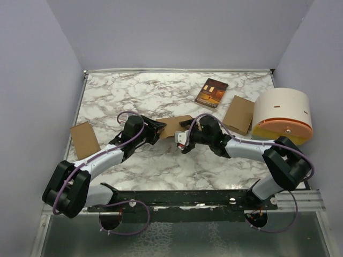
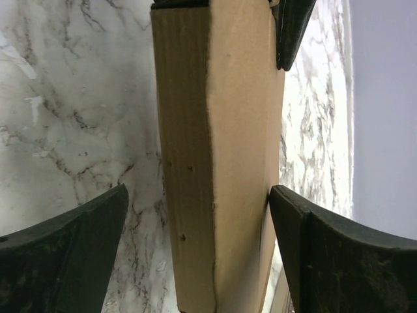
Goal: Fold the paper box
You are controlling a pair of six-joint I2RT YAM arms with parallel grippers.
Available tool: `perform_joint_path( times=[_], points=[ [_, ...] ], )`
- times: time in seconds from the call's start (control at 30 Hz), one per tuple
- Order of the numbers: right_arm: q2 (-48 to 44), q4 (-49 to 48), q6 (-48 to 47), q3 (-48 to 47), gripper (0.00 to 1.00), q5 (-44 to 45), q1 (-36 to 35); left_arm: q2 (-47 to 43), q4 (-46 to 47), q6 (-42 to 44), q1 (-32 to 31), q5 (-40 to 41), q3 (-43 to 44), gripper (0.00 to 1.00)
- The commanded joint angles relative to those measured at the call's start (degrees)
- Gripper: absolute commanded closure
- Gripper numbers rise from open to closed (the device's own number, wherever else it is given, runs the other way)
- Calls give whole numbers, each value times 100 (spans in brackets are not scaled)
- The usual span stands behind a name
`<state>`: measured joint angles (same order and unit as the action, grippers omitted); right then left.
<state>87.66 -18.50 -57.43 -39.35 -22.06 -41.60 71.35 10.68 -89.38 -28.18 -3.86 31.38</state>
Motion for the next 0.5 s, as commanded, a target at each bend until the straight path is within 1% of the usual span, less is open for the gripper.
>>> perform_joint_path(
  times=[0.0, 0.17, 0.37, 0.47],
  points=[
    [173, -647, -190, 74, 14, 586, -105, -61, 252, -309, 21, -213, 30, 60],
    [120, -841, -237, 146, 24, 734, -137, -69, 302, -351, 24, -229, 1, 60],
    [72, -892, -215, 174, 44, 730, -137, -67, 408, -385, 22, -281, -44, 57],
    [60, -892, -163, 174, 51, 730, -137, -92, 448, -389, 19, -282, -58, 56]
  ],
)
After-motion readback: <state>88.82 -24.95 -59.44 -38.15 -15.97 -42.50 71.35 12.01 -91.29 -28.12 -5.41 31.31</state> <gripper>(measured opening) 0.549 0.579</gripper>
